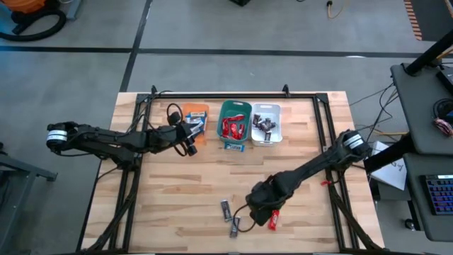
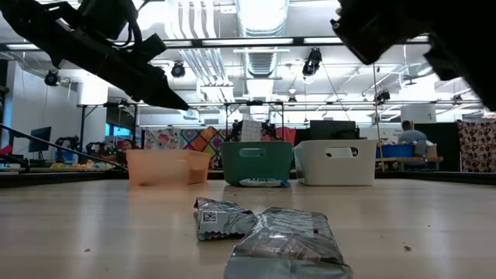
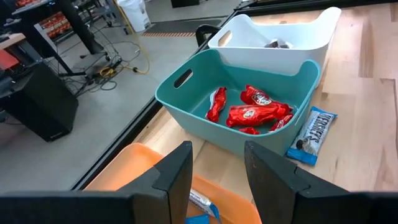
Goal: Organize candy in baskets
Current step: Put the red chocolate into the green bin
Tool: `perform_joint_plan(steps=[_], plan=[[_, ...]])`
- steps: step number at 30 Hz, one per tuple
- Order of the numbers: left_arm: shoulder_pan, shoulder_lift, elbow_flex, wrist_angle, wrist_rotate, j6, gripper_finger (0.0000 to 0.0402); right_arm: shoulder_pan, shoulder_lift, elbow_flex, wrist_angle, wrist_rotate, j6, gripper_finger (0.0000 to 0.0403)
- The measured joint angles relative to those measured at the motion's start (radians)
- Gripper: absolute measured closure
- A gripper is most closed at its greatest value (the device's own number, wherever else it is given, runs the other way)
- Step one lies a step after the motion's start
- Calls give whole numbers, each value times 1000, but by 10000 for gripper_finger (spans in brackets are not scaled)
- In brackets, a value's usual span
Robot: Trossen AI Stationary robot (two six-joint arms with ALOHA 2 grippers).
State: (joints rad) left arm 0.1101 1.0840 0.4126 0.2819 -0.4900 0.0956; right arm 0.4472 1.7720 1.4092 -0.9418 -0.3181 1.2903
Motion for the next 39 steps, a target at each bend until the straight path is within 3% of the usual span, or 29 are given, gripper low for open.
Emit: perform_joint_plan(steps=[7,12,16,30,39], plan=[[0,2,-1,-5,-1,1,271,62,30,11,-2,-28,160,224],[0,5,-2,-5,-1,0,271,91,30,-15,-3,37,275,180],[0,5,-2,-5,-1,0,271,94,31,-45,6,112,329,169],[0,8,-2,-5,-1,0,271,94,31,-154,134,145,405,207],[0,11,-3,-5,-1,0,271,96,31,-221,191,161,433,255]])
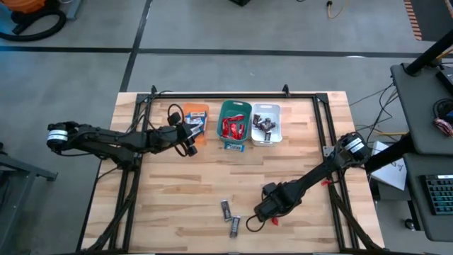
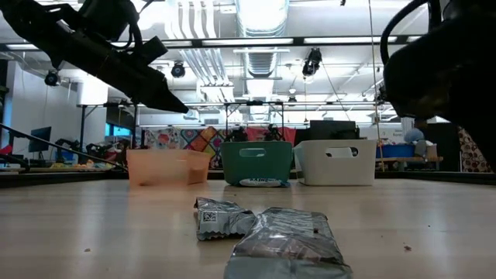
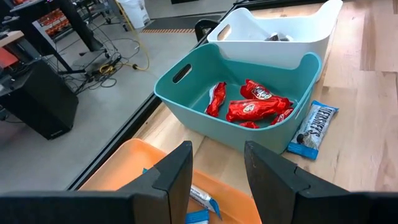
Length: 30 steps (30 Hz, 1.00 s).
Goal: Organize candy in baskets
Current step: Put the red chocolate into the green bin
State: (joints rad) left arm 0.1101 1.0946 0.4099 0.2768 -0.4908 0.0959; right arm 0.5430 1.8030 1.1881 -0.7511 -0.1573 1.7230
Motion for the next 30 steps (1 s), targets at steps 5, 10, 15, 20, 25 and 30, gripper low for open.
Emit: perform_joint_plan(steps=[5,10,15,20,25,30], plan=[[0,0,0,-1,0,-3,271,0,0,-16,6,1,-17,310],[0,0,0,0,0,-4,271,0,0,-18,7,1,-40,362],[0,0,0,0,0,-4,271,-3,-6,-19,6,1,-66,380],[0,0,0,2,0,-14,271,-27,-37,-16,-1,13,-120,379],[0,0,0,5,2,-31,271,-79,-89,10,1,107,-236,380],[0,0,0,11,2,-39,271,-168,-143,44,5,257,-444,380]])
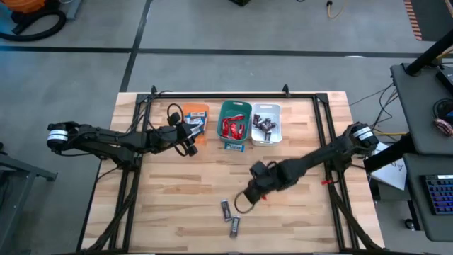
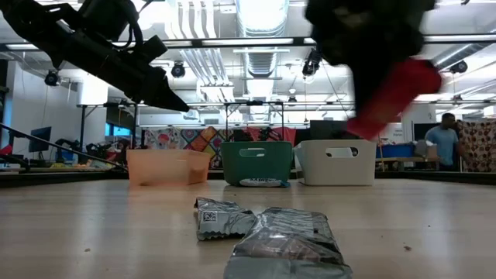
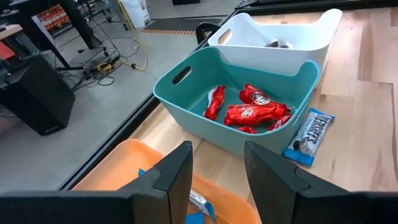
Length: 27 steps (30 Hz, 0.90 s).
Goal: Organize candy in baskets
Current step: Put the red chocolate into the green bin
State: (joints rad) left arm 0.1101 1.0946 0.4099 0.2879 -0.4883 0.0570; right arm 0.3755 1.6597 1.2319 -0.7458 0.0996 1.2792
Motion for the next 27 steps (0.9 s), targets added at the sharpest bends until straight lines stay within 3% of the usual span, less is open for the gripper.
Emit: perform_joint_plan(steps=[8,20,27], plan=[[-5,0,0,2,1,-34,271,-186,-22,42,75,166,-452,380],[-10,0,0,0,3,-88,271,-483,-22,54,395,172,-1021,380],[-10,0,0,0,3,-93,271,-586,14,52,536,155,-1301,380]])
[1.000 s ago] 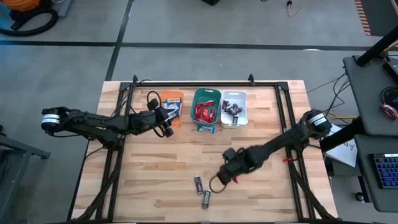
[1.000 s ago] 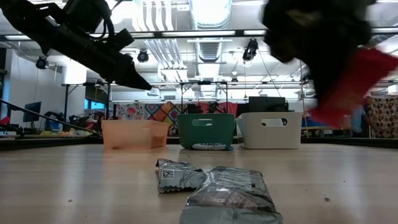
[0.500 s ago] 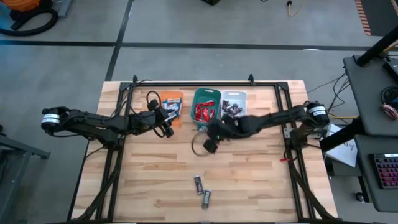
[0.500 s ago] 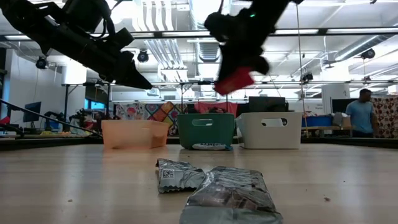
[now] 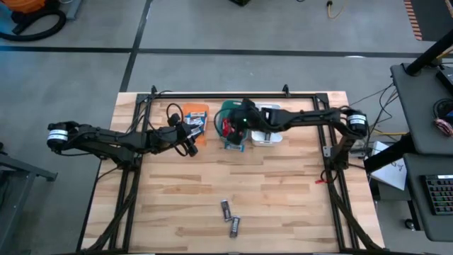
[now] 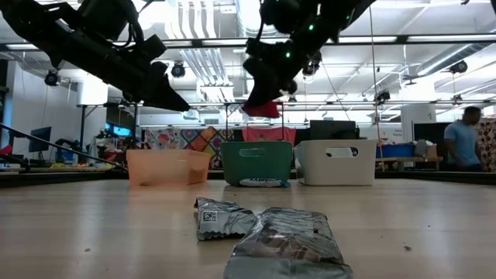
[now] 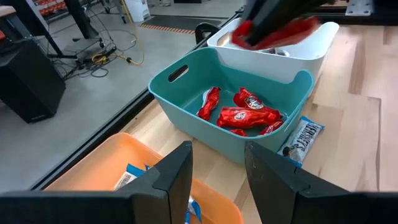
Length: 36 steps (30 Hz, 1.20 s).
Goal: Organize candy in baskets
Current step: Put the red chocolate into the green bin, then put the brown chocolate into the white bin
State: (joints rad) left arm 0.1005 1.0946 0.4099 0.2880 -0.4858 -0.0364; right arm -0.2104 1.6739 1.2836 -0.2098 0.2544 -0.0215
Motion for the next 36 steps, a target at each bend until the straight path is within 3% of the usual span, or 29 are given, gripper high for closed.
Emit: perform_joint_plan(steps=[5,12,19,29,36], plan=[[-1,0,0,0,0,-11,271,-27,62,-1,39,0,-142,380],[-31,-2,1,1,14,-55,271,-43,115,-2,55,0,-162,380],[-100,-3,42,-13,142,-33,271,-43,123,-2,71,-1,-162,376],[-210,-3,91,-123,234,21,271,-43,123,-2,74,-22,-132,319],[-278,8,100,-173,437,28,271,-39,99,-2,36,-26,-123,307]])
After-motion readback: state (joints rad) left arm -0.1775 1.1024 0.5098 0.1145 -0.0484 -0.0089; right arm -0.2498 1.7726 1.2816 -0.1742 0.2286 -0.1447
